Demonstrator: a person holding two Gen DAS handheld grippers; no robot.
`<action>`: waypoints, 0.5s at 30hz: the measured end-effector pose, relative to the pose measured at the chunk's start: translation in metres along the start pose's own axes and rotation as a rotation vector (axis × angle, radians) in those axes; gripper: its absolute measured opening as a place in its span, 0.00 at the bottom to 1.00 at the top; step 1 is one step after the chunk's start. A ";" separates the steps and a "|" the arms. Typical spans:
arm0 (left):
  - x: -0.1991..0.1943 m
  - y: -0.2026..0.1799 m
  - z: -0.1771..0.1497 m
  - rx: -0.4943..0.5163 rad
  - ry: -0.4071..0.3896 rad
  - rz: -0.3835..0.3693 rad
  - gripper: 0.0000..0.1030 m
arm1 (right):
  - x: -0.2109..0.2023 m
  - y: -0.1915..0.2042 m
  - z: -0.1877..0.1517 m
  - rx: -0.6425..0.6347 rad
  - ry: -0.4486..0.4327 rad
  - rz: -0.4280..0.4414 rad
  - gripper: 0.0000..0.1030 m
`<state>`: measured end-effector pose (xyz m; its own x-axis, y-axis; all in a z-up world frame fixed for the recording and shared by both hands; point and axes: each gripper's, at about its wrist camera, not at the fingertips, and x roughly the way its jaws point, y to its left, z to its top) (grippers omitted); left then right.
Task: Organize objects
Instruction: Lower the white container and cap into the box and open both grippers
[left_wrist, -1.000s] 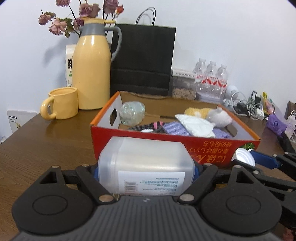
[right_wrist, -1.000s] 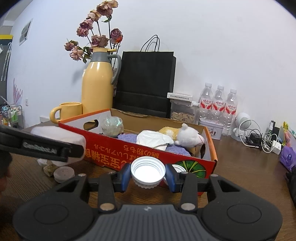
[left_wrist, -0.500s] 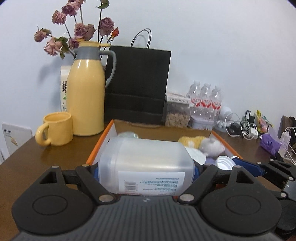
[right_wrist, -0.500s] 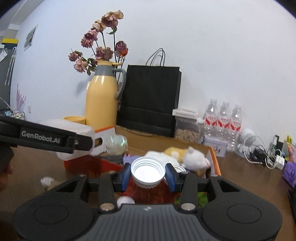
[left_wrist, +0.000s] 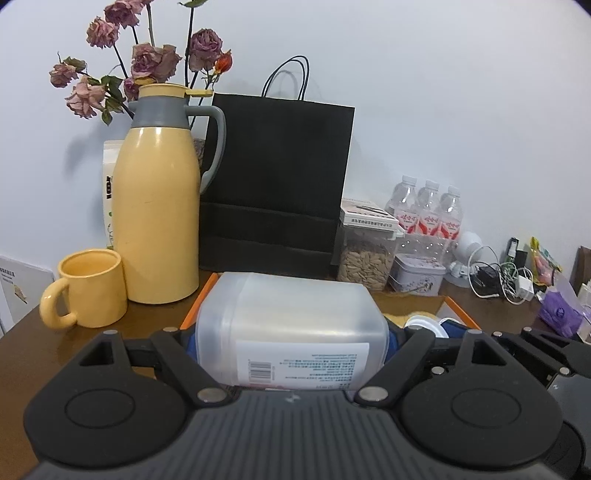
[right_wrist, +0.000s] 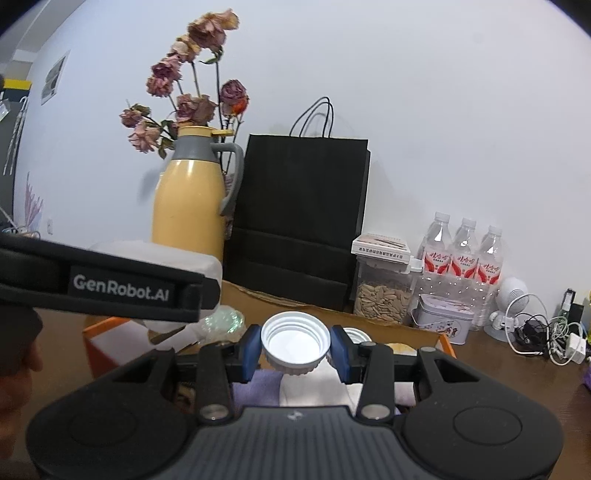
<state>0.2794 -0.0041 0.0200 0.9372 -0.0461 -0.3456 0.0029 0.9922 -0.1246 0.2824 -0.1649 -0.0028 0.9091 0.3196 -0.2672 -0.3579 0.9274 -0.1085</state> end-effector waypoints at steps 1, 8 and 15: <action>0.006 0.000 0.001 -0.005 0.002 0.000 0.81 | 0.006 -0.002 0.001 0.004 0.001 -0.003 0.38; 0.042 0.001 0.002 -0.011 0.038 0.012 0.81 | 0.035 -0.018 -0.001 0.035 0.026 -0.012 0.38; 0.056 0.007 -0.004 -0.009 0.069 0.024 0.81 | 0.048 -0.025 -0.009 0.053 0.074 -0.014 0.38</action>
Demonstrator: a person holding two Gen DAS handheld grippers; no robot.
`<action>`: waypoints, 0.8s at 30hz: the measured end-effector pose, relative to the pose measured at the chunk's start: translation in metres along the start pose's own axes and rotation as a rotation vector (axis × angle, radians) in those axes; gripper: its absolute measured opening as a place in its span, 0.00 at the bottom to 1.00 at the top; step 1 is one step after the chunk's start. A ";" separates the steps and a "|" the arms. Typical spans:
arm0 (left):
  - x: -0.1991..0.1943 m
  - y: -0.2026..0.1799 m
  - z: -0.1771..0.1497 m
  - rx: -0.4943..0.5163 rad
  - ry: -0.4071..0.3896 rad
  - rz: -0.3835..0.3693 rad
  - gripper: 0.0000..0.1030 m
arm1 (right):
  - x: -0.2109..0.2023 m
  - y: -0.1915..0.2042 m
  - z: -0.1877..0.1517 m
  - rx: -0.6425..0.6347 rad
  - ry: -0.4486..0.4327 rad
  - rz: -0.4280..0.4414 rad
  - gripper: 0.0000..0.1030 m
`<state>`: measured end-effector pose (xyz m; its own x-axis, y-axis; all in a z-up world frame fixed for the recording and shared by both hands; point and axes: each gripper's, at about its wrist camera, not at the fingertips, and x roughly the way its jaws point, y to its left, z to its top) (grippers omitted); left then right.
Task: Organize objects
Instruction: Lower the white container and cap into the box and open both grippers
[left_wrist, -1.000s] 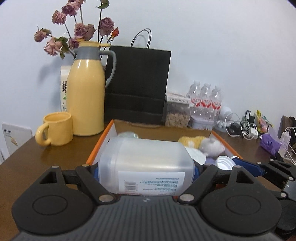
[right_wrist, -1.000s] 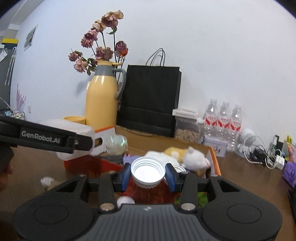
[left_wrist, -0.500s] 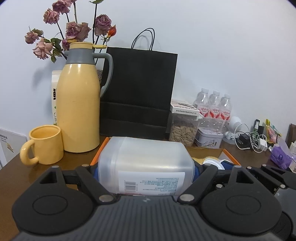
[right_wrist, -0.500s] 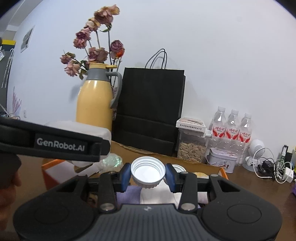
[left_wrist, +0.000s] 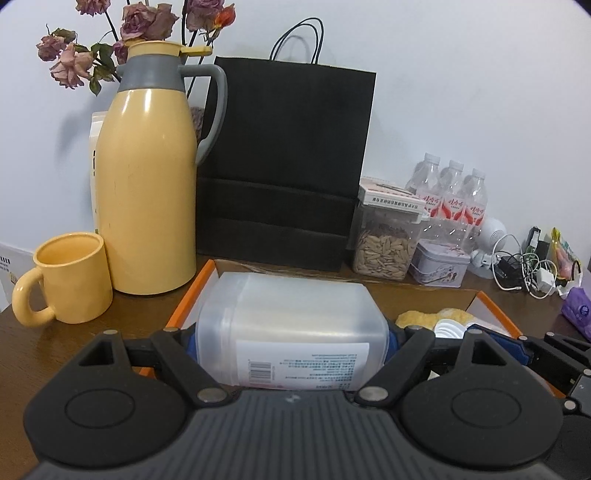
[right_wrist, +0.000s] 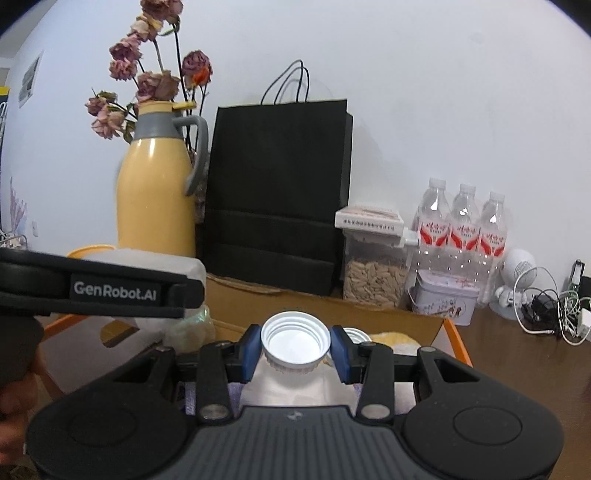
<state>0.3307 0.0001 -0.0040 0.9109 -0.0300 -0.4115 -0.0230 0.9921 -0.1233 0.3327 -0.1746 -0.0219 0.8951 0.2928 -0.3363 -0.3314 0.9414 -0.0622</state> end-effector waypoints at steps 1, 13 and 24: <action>0.001 0.000 -0.001 0.004 0.003 -0.001 0.81 | 0.001 0.000 -0.001 -0.002 0.003 -0.001 0.38; 0.003 0.001 -0.003 -0.011 0.000 0.022 1.00 | 0.002 0.004 -0.009 0.006 0.036 -0.003 0.96; -0.001 0.001 -0.002 -0.013 -0.008 0.009 1.00 | 0.000 0.005 -0.009 0.005 0.040 -0.016 0.97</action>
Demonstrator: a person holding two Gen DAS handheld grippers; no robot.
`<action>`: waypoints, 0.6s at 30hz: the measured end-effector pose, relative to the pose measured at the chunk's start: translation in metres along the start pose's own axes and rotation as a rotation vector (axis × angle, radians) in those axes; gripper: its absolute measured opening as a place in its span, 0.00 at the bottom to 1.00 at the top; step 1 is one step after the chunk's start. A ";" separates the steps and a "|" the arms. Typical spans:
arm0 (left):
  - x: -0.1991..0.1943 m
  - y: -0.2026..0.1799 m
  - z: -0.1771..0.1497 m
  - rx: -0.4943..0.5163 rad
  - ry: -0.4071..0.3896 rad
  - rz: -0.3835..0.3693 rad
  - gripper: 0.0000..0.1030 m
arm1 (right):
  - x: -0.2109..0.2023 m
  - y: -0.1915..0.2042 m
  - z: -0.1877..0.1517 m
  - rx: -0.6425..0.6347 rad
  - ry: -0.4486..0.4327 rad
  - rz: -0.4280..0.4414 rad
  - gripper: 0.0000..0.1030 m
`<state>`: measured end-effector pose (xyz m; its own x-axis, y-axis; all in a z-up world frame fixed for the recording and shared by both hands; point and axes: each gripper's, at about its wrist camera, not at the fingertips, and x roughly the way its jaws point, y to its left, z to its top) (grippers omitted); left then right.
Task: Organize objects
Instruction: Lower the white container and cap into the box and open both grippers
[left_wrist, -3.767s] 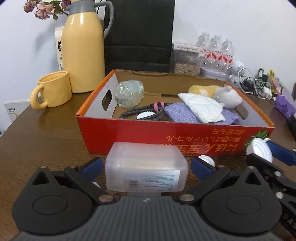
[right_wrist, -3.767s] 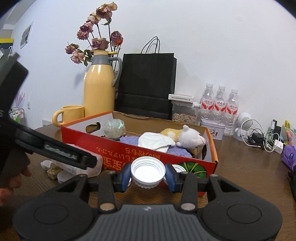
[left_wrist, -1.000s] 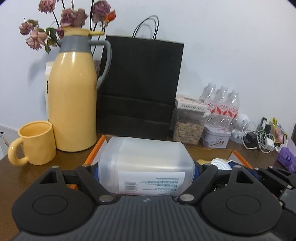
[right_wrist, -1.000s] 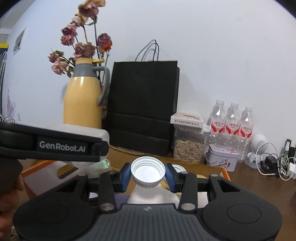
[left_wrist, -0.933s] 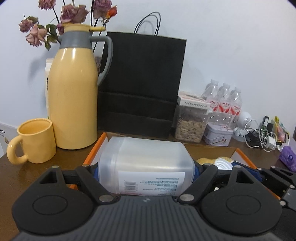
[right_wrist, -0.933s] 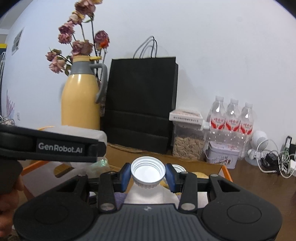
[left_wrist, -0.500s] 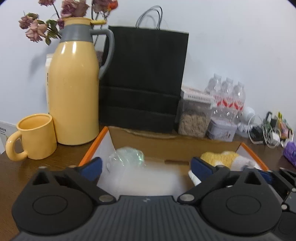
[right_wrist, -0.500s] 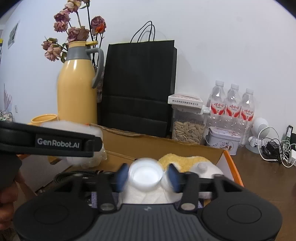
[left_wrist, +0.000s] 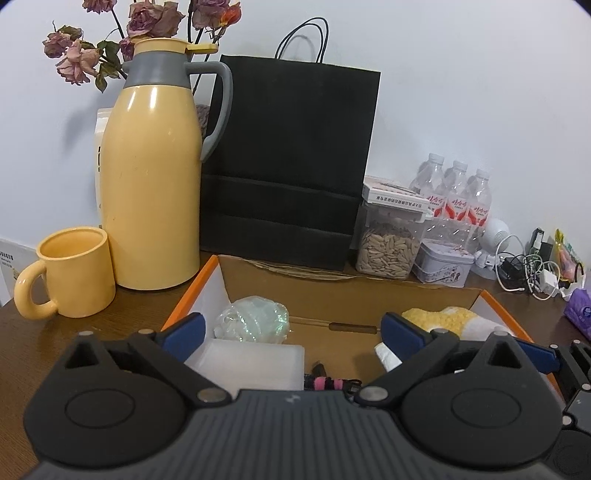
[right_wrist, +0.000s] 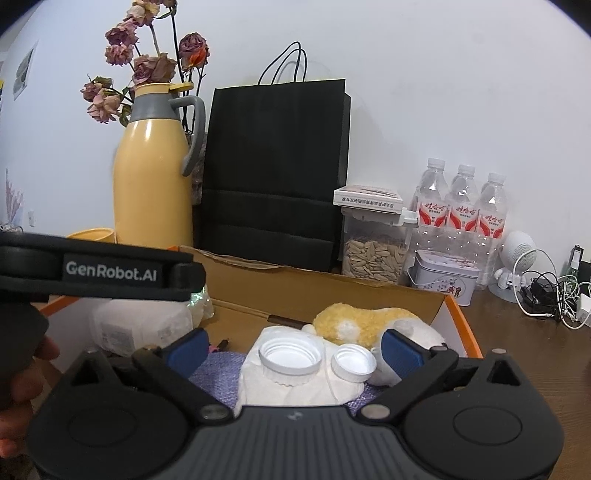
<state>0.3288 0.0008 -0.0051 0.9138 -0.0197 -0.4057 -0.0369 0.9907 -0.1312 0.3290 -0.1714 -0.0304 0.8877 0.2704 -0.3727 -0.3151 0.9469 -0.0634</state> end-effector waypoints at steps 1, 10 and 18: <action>-0.002 0.000 0.001 -0.001 -0.004 -0.002 1.00 | -0.001 0.000 0.000 -0.001 -0.002 -0.003 0.97; -0.038 -0.002 0.006 0.008 -0.081 -0.032 1.00 | -0.026 0.001 0.002 -0.012 -0.038 -0.023 1.00; -0.070 0.002 -0.003 0.030 -0.120 -0.040 1.00 | -0.059 -0.003 -0.008 -0.004 -0.056 -0.036 1.00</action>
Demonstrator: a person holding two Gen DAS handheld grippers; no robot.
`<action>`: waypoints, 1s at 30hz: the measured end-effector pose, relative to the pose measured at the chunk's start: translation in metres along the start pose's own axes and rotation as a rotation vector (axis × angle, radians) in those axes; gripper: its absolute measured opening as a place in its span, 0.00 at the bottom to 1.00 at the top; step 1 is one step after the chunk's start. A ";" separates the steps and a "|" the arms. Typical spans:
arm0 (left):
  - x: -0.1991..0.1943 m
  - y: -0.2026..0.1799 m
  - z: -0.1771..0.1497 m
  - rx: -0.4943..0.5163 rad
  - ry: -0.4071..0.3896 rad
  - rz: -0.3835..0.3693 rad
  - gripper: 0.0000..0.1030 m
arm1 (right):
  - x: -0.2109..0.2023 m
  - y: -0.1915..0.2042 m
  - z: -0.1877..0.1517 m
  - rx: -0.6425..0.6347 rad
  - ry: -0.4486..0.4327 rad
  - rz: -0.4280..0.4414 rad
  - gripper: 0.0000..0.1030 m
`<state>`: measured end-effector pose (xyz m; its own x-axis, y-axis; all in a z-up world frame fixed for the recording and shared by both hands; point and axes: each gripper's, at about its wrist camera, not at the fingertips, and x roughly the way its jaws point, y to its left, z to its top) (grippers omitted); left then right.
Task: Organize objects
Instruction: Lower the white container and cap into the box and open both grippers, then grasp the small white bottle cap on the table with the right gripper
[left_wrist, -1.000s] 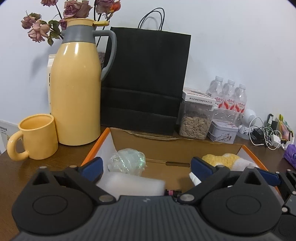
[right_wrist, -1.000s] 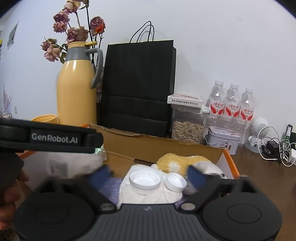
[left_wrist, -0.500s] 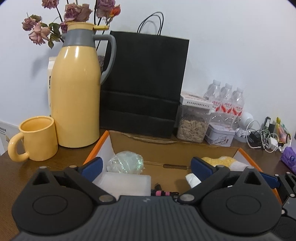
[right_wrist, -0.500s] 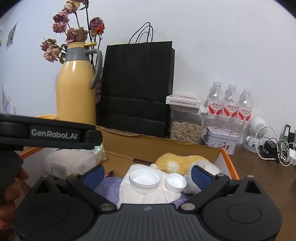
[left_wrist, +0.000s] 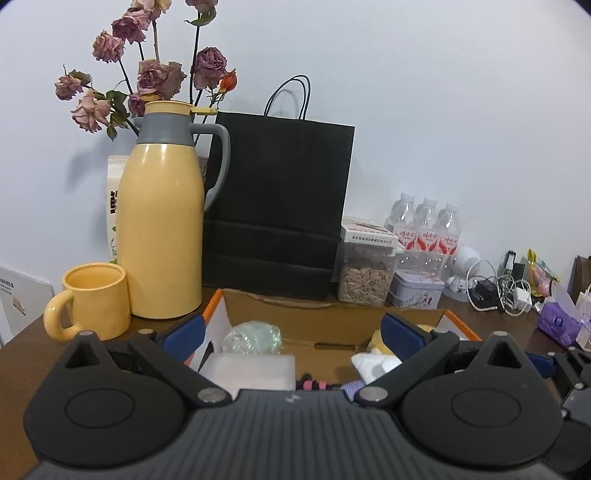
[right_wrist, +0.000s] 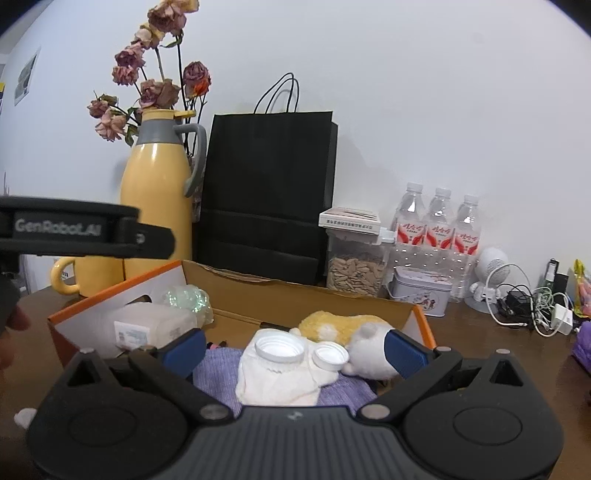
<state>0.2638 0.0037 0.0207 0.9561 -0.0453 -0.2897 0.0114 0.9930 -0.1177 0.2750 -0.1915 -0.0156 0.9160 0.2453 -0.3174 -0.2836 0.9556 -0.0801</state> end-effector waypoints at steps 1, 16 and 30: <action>-0.003 0.001 -0.003 0.005 0.004 0.006 1.00 | -0.004 -0.001 -0.002 0.003 0.003 -0.001 1.00; -0.043 0.022 -0.048 0.022 0.115 0.030 1.00 | -0.048 -0.010 -0.037 0.017 0.077 -0.013 1.00; -0.053 0.039 -0.079 0.012 0.231 0.064 1.00 | -0.055 -0.012 -0.060 0.014 0.192 -0.022 1.00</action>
<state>0.1900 0.0366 -0.0436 0.8624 -0.0044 -0.5063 -0.0428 0.9958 -0.0815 0.2109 -0.2261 -0.0540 0.8508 0.1899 -0.4900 -0.2590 0.9628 -0.0765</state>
